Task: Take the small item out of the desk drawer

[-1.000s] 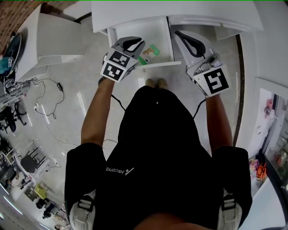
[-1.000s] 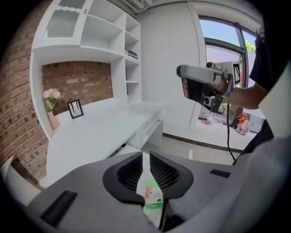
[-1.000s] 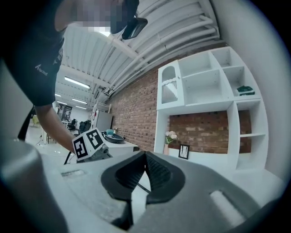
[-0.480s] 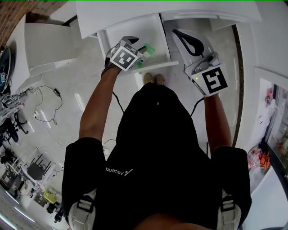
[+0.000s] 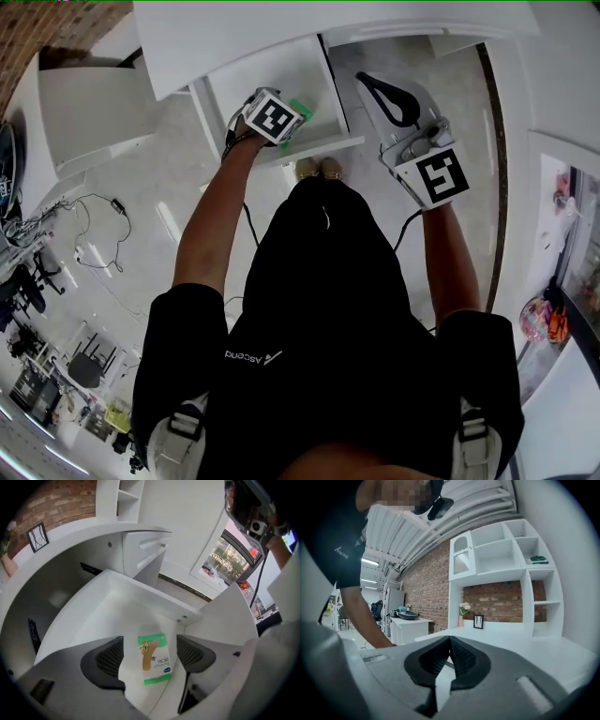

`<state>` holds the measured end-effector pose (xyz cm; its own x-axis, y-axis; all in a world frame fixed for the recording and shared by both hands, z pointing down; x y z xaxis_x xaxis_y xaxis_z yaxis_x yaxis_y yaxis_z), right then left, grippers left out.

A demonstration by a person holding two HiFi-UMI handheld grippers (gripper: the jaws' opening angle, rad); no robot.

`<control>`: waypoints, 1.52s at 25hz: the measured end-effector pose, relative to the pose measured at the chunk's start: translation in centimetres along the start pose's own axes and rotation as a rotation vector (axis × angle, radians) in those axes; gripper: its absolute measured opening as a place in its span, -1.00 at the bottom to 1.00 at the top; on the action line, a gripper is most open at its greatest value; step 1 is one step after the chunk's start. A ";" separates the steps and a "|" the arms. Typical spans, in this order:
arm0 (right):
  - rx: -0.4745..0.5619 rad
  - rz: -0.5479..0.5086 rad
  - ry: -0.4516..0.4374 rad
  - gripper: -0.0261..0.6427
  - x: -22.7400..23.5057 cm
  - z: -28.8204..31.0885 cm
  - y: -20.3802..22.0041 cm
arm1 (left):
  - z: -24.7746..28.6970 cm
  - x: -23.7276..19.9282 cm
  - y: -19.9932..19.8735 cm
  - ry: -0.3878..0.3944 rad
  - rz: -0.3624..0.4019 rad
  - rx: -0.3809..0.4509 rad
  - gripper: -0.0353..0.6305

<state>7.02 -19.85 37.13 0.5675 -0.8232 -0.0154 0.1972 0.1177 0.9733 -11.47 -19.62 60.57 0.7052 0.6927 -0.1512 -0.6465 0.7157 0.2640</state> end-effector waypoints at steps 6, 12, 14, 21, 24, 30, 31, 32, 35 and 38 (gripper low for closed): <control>-0.021 0.018 0.026 -0.91 1.3 -0.4 1.4 | 3.3 -0.3 -0.7 0.023 0.009 -0.058 0.23; -0.039 0.030 0.036 -0.91 1.9 -0.6 2.4 | 6.2 0.2 0.2 0.068 -0.010 -0.166 0.27; -0.050 0.035 0.037 -0.91 2.1 -0.6 2.6 | 7.0 0.1 0.4 0.060 -0.013 -0.189 0.27; -0.063 0.029 0.057 -0.92 3.1 -0.8 3.3 | 9.2 0.5 0.6 0.048 0.007 -0.248 0.27; -0.074 0.041 0.059 -0.91 3.2 -0.9 3.3 | 9.8 0.6 0.7 0.029 0.013 -0.264 0.27; -0.087 0.056 0.073 -0.91 3.7 -1.0 4.1 | 10.5 0.7 0.7 -0.009 0.022 -0.291 0.26; -0.088 0.056 0.074 -0.91 3.7 -0.9 4.2 | 10.6 0.7 0.7 -0.018 0.022 -0.292 0.26; -0.089 0.056 0.074 -0.91 3.7 -0.8 4.3 | 10.7 0.6 0.8 -0.028 0.023 -0.295 0.26; -0.090 0.056 0.077 -0.91 3.7 -0.7 4.4 | 10.9 0.7 0.9 -0.051 0.026 -0.307 0.26; -0.092 0.059 0.085 -0.91 3.9 -1.0 4.4 | 10.8 0.8 0.7 -0.051 0.022 -0.305 0.25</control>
<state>10.97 -21.99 41.16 0.6450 -0.7640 0.0177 0.2317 0.2176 0.9481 -8.22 -19.52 70.97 0.6985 0.7088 -0.0987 -0.7141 0.6993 -0.0325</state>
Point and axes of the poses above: the fingertips, and each gripper's own axes: z forward along the fingers, x to its right, y out of its underside, the point moved 8 cm from there along -z, backward along the fingers, and after that the axes turned 4 degrees about -x, right-handed, at the moved point
